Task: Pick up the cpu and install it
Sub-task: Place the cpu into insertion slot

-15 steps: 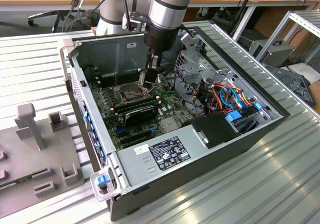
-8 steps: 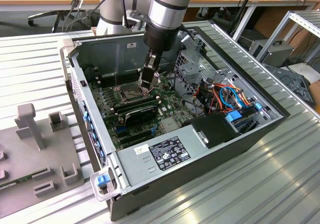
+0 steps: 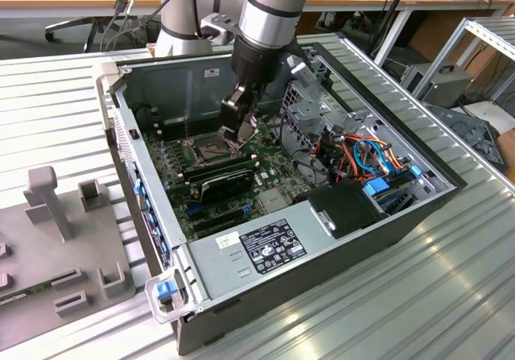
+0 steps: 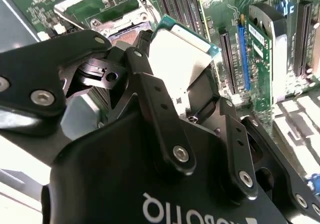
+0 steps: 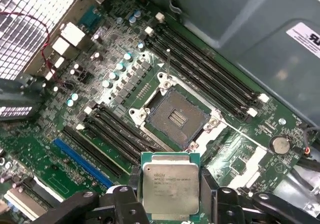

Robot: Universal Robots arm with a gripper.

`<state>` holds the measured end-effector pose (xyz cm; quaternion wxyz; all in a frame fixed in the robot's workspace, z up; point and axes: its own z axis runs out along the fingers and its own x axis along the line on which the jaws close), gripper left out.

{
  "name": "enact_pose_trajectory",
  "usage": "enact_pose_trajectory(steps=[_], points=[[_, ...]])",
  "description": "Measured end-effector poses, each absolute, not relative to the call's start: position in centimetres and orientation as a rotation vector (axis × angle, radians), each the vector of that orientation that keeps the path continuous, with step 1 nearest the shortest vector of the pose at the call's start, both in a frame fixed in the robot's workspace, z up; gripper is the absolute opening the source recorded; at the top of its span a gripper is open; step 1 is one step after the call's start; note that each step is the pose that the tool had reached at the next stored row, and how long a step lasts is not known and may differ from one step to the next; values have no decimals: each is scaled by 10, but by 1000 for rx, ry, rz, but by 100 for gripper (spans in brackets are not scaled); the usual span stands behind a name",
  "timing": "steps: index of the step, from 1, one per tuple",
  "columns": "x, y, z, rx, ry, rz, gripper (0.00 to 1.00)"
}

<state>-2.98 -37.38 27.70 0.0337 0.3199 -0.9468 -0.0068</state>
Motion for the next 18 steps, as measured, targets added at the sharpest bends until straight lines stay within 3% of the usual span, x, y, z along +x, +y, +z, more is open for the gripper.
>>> enact_pose_trajectory(steps=[18], points=[[-30, -374, 275, 386, -3052, -34, 55]])
